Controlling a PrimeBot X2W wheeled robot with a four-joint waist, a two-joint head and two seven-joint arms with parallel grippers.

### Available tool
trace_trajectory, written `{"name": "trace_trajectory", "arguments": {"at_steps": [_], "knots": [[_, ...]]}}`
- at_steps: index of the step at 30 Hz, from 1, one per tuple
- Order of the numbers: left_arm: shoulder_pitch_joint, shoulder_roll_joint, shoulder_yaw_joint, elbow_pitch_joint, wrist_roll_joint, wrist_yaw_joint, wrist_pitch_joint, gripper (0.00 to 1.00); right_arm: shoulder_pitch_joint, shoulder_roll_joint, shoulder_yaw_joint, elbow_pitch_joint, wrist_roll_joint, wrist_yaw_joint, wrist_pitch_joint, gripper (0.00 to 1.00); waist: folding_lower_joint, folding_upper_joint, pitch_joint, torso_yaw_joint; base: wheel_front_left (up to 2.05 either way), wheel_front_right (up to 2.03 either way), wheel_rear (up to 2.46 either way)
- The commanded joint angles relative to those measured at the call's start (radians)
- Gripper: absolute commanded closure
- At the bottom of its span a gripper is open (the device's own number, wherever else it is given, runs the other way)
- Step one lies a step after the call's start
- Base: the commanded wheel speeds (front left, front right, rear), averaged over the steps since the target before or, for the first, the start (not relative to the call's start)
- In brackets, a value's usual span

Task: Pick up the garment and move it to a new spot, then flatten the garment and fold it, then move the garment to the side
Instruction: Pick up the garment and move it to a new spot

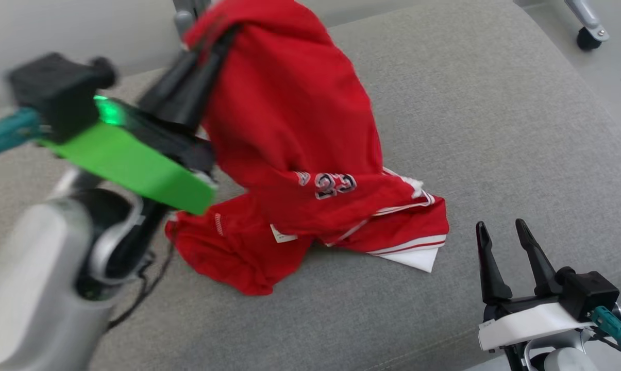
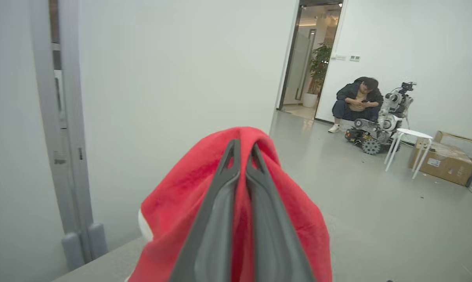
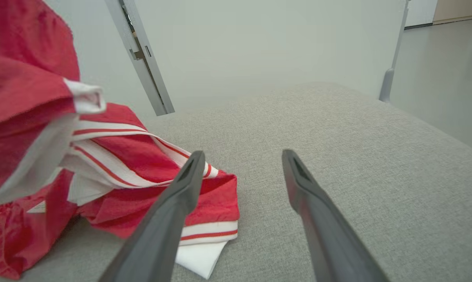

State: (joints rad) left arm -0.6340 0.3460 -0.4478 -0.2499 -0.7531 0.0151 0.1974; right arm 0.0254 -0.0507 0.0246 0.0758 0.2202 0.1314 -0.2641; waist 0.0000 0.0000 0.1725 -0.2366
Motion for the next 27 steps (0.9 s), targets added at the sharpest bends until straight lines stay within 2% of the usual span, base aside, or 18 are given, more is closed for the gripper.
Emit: {"name": "trace_trajectory", "arguments": {"at_steps": [1, 5, 8, 12, 15, 20, 26, 27], "knots": [[0.028, 0.046, 0.044, -0.053, -0.007, 0.03, 0.02, 1.0, 0.014, 0.0, -0.006, -0.003, -0.003, -0.001, -0.001, 0.0, 0.0, 0.0, -0.01, 0.033, 0.0, 0.0, 0.0], [0.075, 0.171, 0.186, -0.126, -0.031, 0.102, 0.081, 1.0, 0.03, 0.0, -0.015, -0.006, 0.005, -0.001, -0.001, 0.0, 0.0, 0.0, -0.018, 0.085, 0.0, 0.0, 0.0], [0.116, 0.255, 0.269, -0.099, -0.027, 0.126, 0.104, 1.0, 0.034, -0.001, -0.011, -0.003, 0.004, -0.001, -0.001, 0.0, 0.0, 0.0, -0.021, 0.121, 0.0, 0.0, 0.0], [0.161, 0.345, 0.362, 0.013, -0.003, 0.148, 0.093, 1.0, 0.021, -0.001, -0.005, -0.002, -0.007, -0.001, -0.001, 0.0, 0.0, 0.0, -0.02, 0.17, 0.0, 0.0, 0.0], [0.168, 0.385, 0.403, 0.143, 0.016, 0.148, 0.064, 1.0, 0.006, -0.001, -0.002, -0.002, -0.016, -0.001, -0.001, 0.0, 0.0, 0.0, -0.013, 0.2, 0.0, 0.0, 0.0], [0.125, 0.403, 0.405, 0.373, 0.048, 0.122, 0.006, 1.0, -0.016, -0.001, 0.005, 0.001, -0.028, -0.001, -0.001, 0.0, 0.0, 0.0, 0.006, 0.229, 0.0, 0.0, 0.0], [0.052, 0.355, 0.345, 0.686, 0.067, 0.063, -0.054, 1.0, -0.048, -0.001, 0.018, -0.002, -0.039, -0.001, -0.001, 0.0, 0.0, 0.0, 0.057, 0.236, 0.0, 0.0, 0.0], [0.043, 0.346, 0.343, 0.731, 0.069, 0.068, -0.063, 1.0, -0.052, 0.0, 0.02, -0.002, -0.039, -0.001, -0.001, 0.0, 0.0, 0.0, 0.066, 0.234, 0.0, 0.0, 0.0]]}}
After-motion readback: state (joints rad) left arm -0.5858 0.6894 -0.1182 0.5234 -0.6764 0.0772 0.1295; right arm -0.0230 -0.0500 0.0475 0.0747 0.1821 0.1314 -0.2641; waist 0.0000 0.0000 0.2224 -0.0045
